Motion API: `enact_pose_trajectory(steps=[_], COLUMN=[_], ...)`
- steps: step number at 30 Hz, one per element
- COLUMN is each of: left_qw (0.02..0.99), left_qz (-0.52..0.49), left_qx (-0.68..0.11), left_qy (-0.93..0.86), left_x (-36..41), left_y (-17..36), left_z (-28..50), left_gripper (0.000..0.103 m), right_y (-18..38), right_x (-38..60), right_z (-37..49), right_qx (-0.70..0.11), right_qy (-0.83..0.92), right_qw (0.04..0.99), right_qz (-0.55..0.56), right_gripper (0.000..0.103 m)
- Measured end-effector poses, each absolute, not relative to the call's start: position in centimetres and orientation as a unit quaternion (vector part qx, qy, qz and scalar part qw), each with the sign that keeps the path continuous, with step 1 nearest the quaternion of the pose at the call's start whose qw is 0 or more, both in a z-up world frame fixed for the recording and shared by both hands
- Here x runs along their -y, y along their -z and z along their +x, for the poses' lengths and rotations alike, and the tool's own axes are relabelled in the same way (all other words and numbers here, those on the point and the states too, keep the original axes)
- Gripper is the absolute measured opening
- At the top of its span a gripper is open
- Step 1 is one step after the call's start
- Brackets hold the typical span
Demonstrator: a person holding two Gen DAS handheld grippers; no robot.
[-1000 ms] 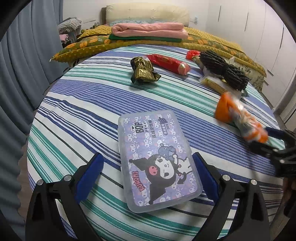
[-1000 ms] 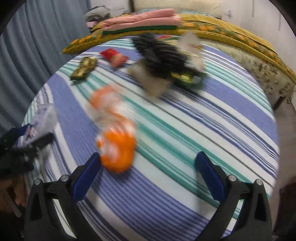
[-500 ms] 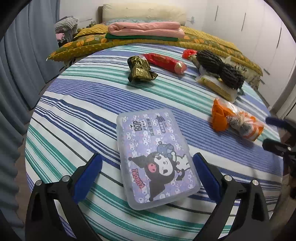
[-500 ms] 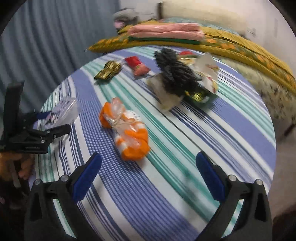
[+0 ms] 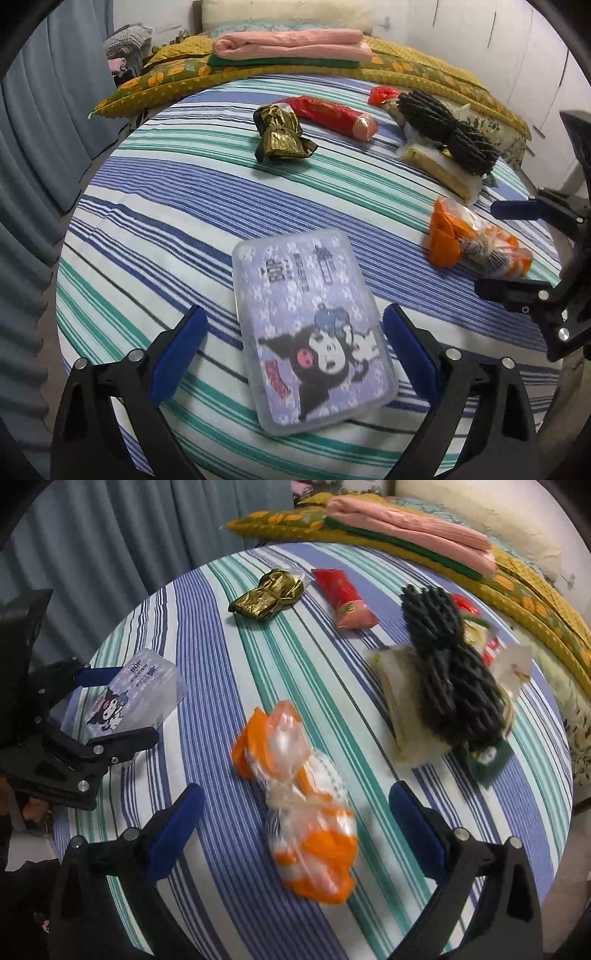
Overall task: Collect trash
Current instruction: 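Grasp the orange-white plastic bag with the right tool while the left tool holds the box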
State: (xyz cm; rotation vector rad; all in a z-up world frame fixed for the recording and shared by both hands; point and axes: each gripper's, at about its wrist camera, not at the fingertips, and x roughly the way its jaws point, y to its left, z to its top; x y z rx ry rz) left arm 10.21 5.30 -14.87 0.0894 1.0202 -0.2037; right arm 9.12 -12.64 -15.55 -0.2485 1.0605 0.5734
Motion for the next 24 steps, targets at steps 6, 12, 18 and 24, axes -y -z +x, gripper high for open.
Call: enact_pose_trajectory(steps=[6, 12, 18, 24], left_qw=[0.865, 0.867, 0.859, 0.859], left_qz=[0.049, 0.037, 0.03, 0.055], left_qx=[-0.488, -0.48, -0.481, -0.481], left_qy=[0.108, 0.126, 0.175, 0.17], left_x=[-5.0, -4.9, -2.5, -0.9], left_y=[14.7, 14.3, 14.0, 14.7], left_z=[10.4, 9.4, 7.3, 7.4], left_gripper=[0.068, 0.063, 0.063, 0.068], right_y=[15.7, 14.3, 14.1, 14.5], right_x=[12.2, 14.0, 16.7, 19.1], right_z=[8.9, 7.0, 5.7, 4.7], right_qx=[-0.515, -0.498, -0.498, -0.498], right_qy=[-0.262, -0.263, -0.232, -0.213], right_qw=[0.807, 0.823, 0.834, 0.841], right_qz=[-0.125, -0.077, -0.041, -0.007], right_gripper=[0.046, 0.046, 0.046, 0.046])
